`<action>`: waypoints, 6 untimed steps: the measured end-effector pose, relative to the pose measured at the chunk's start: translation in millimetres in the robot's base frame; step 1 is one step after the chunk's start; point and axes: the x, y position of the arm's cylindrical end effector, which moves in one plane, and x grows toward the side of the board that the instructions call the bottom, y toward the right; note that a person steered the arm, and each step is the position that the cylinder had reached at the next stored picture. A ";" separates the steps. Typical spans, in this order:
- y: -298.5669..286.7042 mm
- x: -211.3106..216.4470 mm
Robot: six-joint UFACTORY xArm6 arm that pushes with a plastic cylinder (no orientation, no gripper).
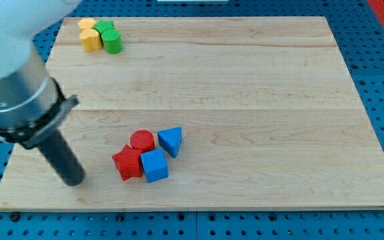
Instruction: Move the red star to the right of the red circle
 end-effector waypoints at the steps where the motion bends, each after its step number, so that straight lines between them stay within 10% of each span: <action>1: 44.5 -2.0; 6: 40.9 -43.0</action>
